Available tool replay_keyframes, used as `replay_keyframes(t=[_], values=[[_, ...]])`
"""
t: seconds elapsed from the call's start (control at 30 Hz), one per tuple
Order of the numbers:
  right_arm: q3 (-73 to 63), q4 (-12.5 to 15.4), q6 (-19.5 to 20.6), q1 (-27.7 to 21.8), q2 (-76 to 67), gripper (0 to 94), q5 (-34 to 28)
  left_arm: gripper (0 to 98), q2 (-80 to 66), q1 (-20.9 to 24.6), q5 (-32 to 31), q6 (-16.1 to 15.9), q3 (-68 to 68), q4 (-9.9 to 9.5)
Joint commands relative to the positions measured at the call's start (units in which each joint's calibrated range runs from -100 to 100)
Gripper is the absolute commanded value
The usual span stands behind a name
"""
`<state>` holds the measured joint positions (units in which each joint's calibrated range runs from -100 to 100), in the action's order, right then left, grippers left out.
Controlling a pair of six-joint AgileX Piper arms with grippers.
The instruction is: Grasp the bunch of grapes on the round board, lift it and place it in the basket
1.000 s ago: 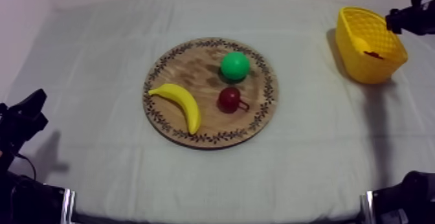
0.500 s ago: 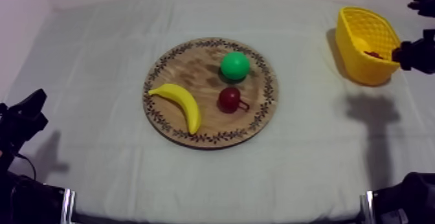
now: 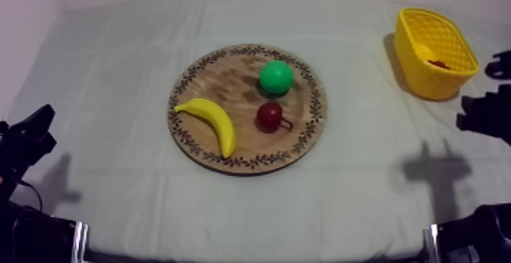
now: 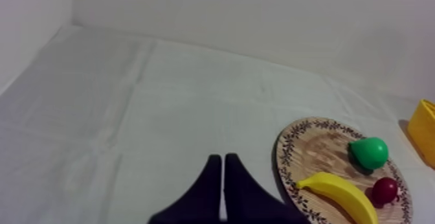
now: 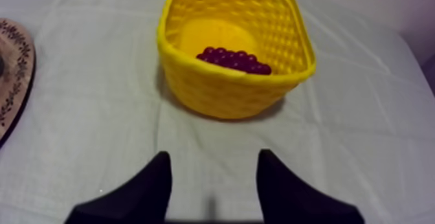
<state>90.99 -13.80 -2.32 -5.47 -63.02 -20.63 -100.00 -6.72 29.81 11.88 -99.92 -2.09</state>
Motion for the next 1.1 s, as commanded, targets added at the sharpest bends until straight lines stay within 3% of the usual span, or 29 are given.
replay_keyframes(t=[0.0, 0.23, 0.47, 0.77, 1.07], values=[[3.23, 0.02, 0.25, 0.27, -5.01, 35.4, -0.22, 0.1, 0.0, 0.03, 0.02, 0.01, 0.03, 0.02], [7.91, 5.02, -3.18, 0.72, -14.92, 20.3, -2.84, 0.1, 0.0, 0.03, 0.02, 0.01, 0.03, 0.02], [8.71, 8.09, -3.65, 1.18, -22.36, 3.5, -7.07, 0.1, 0.0, 0.03, 0.02, 0.01, 0.03, 0.02], [8.9, 13.34, -5.23, 3.04, -29.17, 0.5, -14.13, 0.1, 0.0, 0.03, 0.02, 0.01, 0.03, 0.02], [8.9, 14.52, -7.04, 5.13, -32.25, 0.5, -16.14, 0.1, 0.0, 0.03, 0.02, 0.01, 0.03, 0.02]])
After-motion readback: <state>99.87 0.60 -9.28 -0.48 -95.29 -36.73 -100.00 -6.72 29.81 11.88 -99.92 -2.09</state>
